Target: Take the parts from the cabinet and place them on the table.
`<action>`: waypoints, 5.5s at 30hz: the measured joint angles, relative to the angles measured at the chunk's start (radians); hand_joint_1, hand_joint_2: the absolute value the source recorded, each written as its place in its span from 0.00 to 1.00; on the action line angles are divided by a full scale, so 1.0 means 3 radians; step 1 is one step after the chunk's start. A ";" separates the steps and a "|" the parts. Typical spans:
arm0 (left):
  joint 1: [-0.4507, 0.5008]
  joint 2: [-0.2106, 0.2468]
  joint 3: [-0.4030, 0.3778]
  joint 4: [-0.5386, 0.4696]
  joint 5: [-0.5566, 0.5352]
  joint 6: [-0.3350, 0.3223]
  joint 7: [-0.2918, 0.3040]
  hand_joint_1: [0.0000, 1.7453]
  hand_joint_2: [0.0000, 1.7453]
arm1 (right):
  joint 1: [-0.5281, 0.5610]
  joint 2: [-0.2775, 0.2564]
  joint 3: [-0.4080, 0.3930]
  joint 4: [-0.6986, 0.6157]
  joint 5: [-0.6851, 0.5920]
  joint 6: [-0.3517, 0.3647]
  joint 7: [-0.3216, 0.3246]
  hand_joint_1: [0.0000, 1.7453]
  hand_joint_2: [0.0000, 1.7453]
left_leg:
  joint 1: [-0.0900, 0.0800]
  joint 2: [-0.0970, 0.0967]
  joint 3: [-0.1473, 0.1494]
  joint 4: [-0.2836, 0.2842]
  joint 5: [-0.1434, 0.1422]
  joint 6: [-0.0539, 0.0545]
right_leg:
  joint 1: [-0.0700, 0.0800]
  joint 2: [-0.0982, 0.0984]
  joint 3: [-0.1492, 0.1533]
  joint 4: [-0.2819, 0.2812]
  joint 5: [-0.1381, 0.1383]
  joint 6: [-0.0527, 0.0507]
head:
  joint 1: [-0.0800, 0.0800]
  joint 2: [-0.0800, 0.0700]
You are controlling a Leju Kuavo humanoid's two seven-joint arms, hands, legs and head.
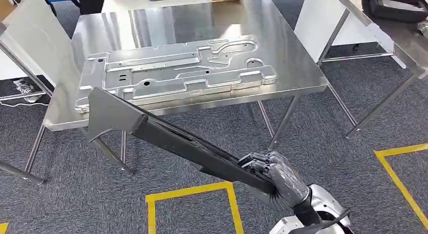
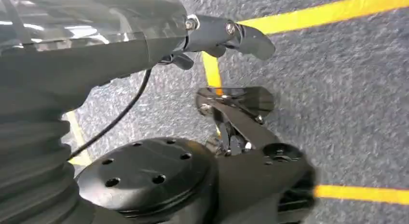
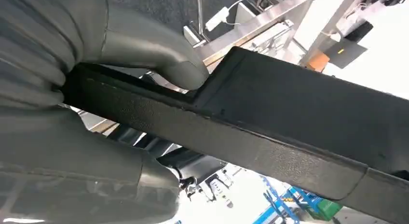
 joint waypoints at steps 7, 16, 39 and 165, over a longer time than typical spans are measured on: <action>0.0000 0.0005 0.0001 -0.0004 0.0035 0.0036 -0.0033 0.00 1.00 | -0.0082 0.0037 0.0023 0.0015 0.0005 0.0023 -0.0010 1.00 1.00 | 0.0009 -0.0006 0.0175 -0.0440 0.0077 0.0085 | 0.0011 0.0003 0.0040 -0.0009 -0.0093 0.0091 | 0.0004 0.0000; -0.0007 0.0032 0.0013 -0.0013 0.0136 0.0057 -0.0114 0.00 1.00 | -0.0177 0.0050 0.0028 0.0086 -0.0085 0.0064 -0.0056 1.00 1.00 | 0.0007 -0.0033 0.0365 -0.0443 -0.0076 0.0120 | 0.0016 0.0002 -0.0398 0.0286 0.0226 0.0083 | 0.0004 0.0000; -0.0002 0.0090 0.0111 -0.0037 0.0229 0.0092 -0.0073 0.00 1.00 | -0.0232 0.0078 -0.0011 0.0155 -0.0136 0.0070 -0.0117 1.00 1.00 | 0.0002 -0.0003 0.0201 -0.0454 0.0066 0.0116 | 0.0022 0.0004 -0.0057 0.0183 -0.0175 0.0090 | 0.0008 0.0000; -0.0163 -0.0033 -0.0192 -0.0028 -0.0126 0.0034 -0.0072 0.00 1.00 | -0.2720 0.0689 0.1504 0.3311 0.1364 0.0071 0.0563 1.00 1.00 | -0.0005 -0.0035 0.0087 -0.0442 0.0146 0.0072 | 0.0044 0.0014 -0.0139 -0.0006 0.0090 0.0095 | 0.0015 0.0000</action>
